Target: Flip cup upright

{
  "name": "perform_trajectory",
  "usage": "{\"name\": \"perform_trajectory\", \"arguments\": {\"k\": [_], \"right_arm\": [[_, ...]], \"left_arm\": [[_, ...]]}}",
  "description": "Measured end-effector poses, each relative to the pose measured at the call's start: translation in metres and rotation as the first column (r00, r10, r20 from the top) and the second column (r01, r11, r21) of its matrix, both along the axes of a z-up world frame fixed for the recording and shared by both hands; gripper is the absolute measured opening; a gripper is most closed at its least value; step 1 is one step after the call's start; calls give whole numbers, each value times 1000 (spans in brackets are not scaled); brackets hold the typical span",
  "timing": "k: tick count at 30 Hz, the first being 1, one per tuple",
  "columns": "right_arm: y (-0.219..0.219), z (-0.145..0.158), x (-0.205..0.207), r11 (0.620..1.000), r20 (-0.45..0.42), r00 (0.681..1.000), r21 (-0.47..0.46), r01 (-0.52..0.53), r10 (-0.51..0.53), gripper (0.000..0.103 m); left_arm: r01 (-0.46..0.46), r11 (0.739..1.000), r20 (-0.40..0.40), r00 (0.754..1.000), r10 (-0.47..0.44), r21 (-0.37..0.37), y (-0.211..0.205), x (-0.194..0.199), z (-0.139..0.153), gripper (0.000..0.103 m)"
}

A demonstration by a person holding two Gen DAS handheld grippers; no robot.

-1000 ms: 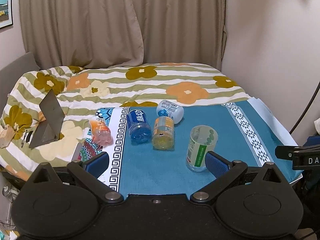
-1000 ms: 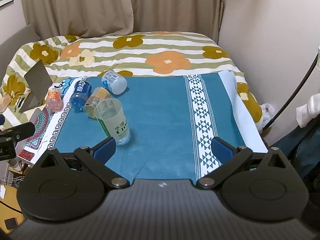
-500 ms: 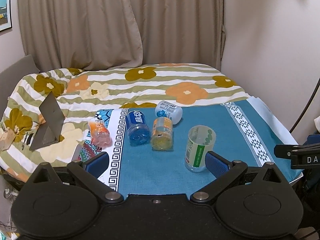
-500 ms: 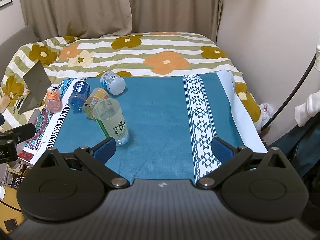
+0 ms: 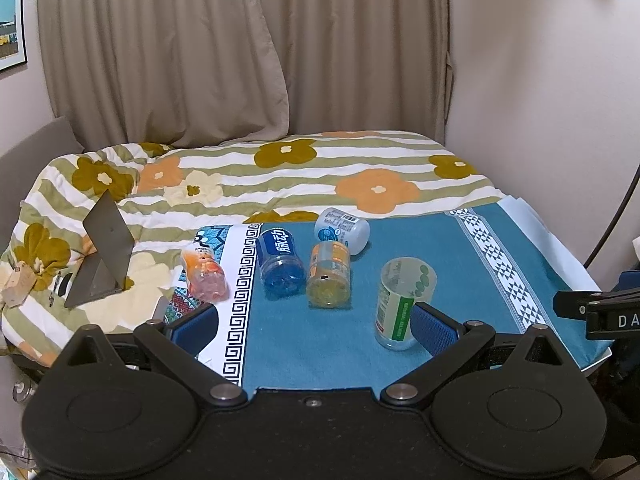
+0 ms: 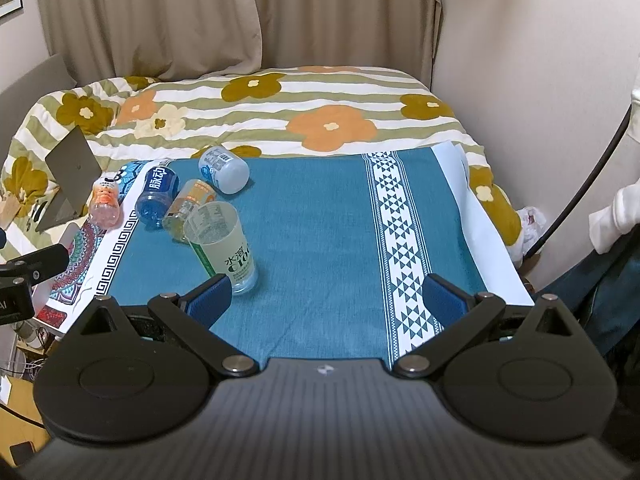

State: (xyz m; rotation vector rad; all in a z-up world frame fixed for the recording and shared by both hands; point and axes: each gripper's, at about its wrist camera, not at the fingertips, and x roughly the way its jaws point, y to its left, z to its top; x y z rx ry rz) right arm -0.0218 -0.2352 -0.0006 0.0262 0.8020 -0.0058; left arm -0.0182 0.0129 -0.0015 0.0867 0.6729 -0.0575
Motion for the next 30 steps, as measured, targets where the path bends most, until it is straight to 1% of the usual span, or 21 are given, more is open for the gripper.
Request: {"name": "perform_trajectory", "arguments": {"k": [12,30], "right_arm": [[0,0,0,1000,1,1000,-2,-1,1,103],[0,-1,3,1000,1,1000,0,1,-1,103]], "left_arm": [[3,1000,-2,1000,-3,10,-3,2,-1,103],[-8,1000,-1,1000,8,0,1,8,-3,103]]}}
